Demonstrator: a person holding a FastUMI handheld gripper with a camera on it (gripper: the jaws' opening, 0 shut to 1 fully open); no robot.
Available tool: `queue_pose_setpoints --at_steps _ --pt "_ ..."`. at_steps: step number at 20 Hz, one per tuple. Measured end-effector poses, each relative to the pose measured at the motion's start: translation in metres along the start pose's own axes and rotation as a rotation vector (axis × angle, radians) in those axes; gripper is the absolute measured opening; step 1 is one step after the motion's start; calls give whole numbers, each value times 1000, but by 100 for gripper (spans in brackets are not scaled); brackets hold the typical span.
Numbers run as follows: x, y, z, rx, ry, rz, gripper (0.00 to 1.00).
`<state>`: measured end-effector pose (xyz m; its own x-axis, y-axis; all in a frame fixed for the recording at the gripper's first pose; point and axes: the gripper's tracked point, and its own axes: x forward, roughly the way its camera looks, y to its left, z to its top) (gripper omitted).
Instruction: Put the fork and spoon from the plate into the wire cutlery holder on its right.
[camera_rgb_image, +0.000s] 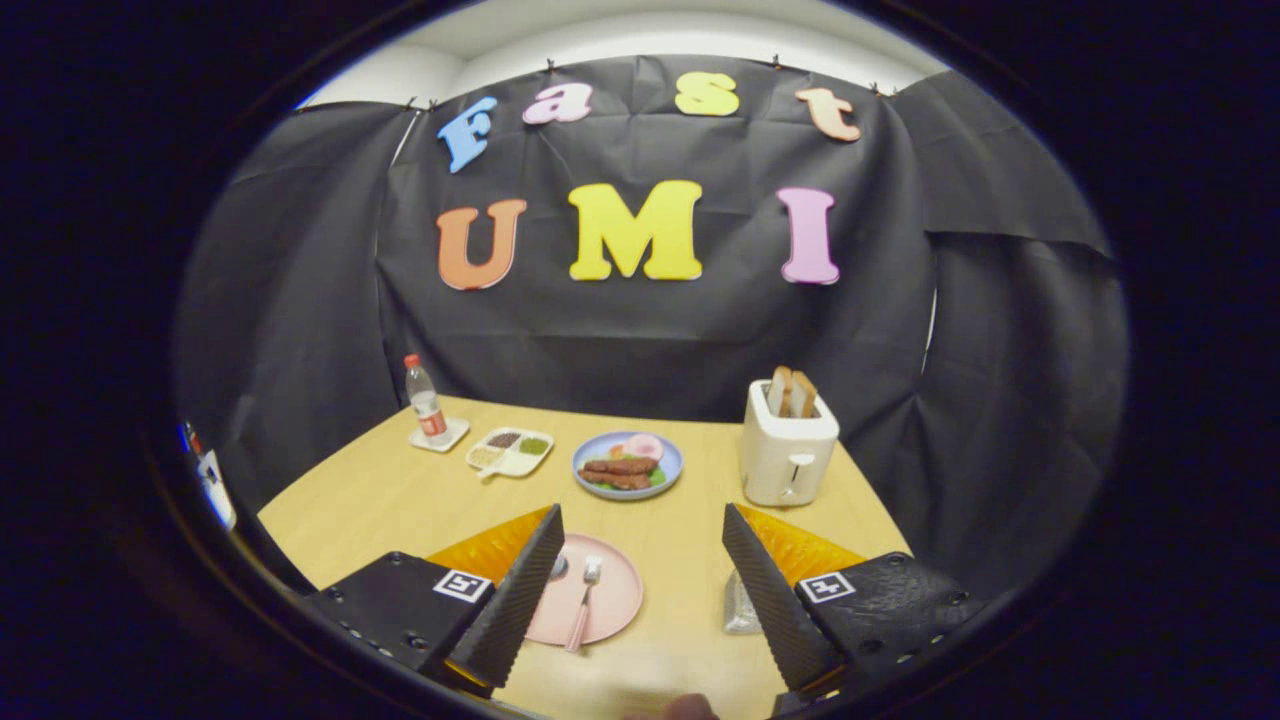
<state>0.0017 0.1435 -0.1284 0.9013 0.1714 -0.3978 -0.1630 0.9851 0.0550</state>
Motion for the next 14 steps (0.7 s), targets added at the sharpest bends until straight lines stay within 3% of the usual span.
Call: queue_pose_setpoints --at_steps 13,14 --pt "80 60 -139 -65 371 35 96" --pt "86 58 -147 -69 391 22 89"
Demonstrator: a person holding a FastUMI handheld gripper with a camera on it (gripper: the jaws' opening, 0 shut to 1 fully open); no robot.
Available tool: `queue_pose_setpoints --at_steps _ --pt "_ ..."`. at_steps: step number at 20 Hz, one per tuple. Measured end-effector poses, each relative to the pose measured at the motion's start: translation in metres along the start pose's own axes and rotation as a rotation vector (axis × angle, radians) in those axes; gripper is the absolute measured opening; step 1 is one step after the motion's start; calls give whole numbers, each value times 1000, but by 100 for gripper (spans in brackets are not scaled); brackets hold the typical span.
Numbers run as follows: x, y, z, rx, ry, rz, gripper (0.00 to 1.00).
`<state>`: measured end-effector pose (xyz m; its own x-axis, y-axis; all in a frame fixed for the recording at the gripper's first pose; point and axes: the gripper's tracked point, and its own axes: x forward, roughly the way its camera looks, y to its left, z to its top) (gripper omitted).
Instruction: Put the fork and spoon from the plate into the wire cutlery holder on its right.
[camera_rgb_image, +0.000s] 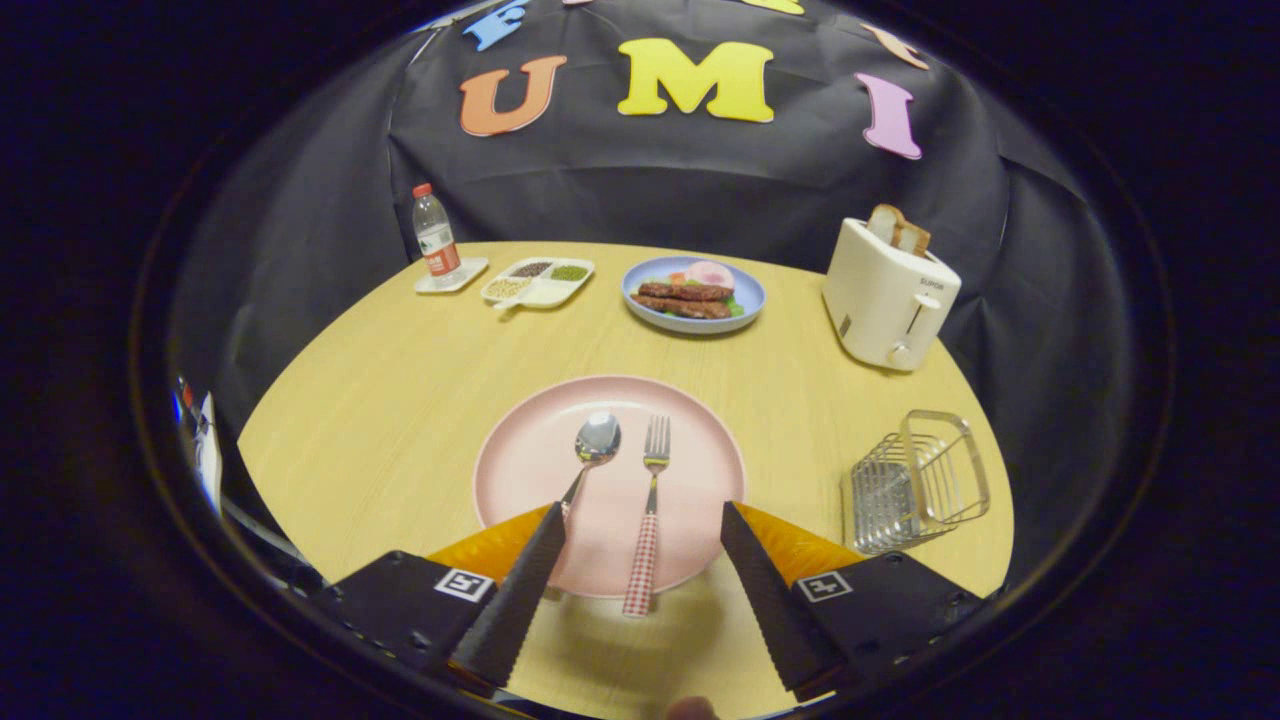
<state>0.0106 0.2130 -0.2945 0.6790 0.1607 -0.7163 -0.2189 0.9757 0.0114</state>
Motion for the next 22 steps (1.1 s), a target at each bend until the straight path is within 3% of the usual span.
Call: queue_pose_setpoints --at_steps 2,4,9,10,12,14,15,18,22 --pt "13 0 -6 -5 27 -15 76" --pt "19 0 -13 -17 51 -28 72" --pt "31 2 -30 -9 114 -42 52" --pt "33 2 -34 -6 132 -39 43" --pt "36 0 -38 11 156 -55 43" --pt "35 -2 -37 36 177 -56 14" --pt "32 -4 -37 49 195 -54 15" --pt "33 -5 -33 66 214 -43 1" --pt "11 -11 -8 88 224 -15 1"
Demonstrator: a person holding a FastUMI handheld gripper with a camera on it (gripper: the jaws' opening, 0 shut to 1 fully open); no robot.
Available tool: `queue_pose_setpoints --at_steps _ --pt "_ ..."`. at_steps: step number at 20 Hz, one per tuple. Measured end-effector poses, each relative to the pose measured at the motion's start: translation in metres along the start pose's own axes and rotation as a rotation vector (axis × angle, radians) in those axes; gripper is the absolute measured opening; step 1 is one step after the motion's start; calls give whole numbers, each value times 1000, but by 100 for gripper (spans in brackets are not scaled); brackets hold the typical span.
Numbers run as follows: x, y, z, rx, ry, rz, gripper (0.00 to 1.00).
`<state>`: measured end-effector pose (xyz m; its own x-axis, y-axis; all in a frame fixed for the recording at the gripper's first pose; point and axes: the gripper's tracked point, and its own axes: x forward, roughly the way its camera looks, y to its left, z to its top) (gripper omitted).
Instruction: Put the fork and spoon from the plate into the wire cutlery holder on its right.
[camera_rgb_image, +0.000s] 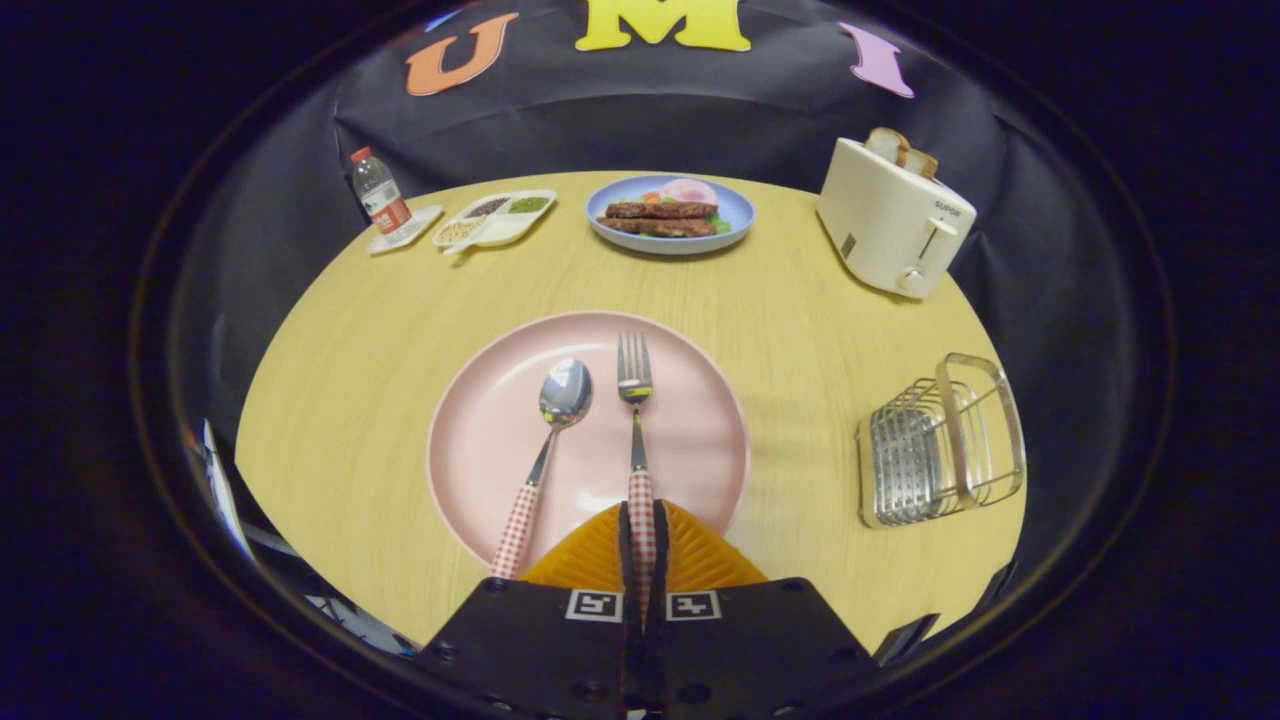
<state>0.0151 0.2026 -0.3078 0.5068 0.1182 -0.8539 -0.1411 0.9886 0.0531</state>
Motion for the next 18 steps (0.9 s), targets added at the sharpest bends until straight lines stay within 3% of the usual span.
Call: queue_pose_setpoints --at_steps 3,6,13,18 --pt "-37 -5 19 57 37 63 1" --pt "-77 -30 42 73 51 74 1" --pt "-153 -118 55 77 175 42 1" --pt "-169 -159 42 137 331 31 1"
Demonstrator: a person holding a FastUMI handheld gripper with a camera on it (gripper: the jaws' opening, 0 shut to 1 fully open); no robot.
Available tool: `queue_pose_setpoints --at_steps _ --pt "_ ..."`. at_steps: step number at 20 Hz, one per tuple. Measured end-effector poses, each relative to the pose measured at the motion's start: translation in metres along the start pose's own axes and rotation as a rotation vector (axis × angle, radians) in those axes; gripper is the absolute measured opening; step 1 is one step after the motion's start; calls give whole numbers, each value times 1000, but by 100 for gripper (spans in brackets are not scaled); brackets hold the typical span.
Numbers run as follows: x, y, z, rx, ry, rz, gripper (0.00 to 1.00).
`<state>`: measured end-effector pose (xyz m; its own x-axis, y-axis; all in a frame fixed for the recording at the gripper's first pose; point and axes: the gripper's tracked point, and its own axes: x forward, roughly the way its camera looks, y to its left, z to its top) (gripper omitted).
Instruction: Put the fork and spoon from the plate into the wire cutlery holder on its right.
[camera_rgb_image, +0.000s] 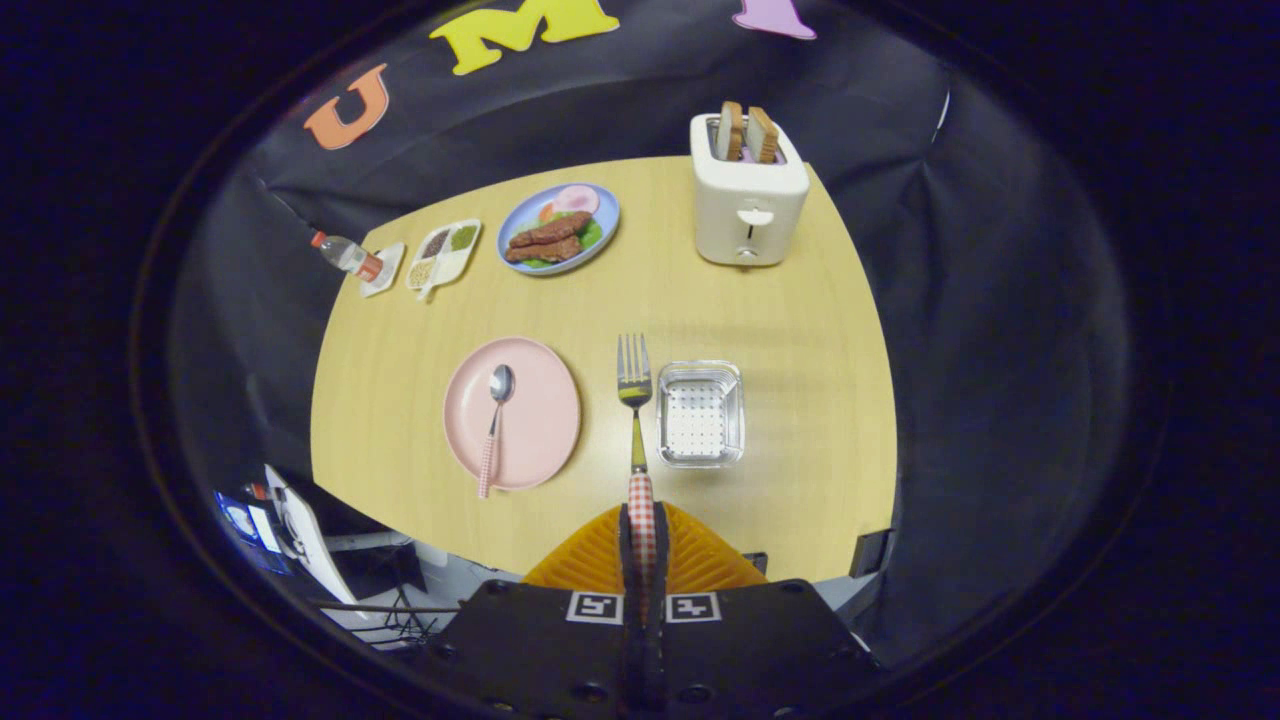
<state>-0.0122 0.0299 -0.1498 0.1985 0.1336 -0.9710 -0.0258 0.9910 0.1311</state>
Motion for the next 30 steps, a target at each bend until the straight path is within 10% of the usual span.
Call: queue_pose_setpoints --at_steps 21,27,30 --pt "73 -33 1 146 432 -21 2" --pt "80 -32 15 190 408 -10 12" --pt "74 -28 25 177 333 16 37"
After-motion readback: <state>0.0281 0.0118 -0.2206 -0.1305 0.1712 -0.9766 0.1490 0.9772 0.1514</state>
